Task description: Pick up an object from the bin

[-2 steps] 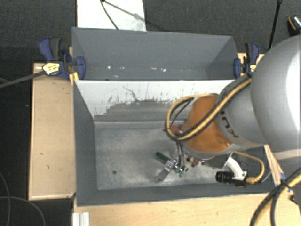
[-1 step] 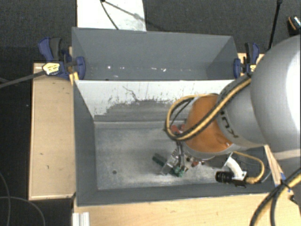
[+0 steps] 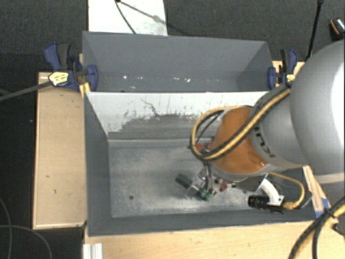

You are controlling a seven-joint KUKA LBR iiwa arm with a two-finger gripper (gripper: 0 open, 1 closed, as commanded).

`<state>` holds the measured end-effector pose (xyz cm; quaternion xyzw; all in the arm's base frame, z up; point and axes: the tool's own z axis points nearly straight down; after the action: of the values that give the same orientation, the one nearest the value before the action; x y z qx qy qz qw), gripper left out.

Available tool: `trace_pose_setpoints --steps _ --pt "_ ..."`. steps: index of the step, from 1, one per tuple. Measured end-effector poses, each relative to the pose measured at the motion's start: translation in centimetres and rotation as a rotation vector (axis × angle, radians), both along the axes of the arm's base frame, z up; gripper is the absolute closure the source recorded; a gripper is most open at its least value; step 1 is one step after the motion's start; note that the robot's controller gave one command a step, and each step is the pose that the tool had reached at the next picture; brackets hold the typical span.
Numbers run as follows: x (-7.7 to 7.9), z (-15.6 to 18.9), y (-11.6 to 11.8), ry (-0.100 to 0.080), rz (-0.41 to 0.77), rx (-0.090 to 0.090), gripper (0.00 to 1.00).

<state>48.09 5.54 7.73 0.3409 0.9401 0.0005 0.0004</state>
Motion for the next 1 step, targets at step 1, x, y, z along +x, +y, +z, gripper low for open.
trace_pose_setpoints --steps 1 --pt "0.02 0.45 0.00 -0.001 -0.002 0.000 1.00"
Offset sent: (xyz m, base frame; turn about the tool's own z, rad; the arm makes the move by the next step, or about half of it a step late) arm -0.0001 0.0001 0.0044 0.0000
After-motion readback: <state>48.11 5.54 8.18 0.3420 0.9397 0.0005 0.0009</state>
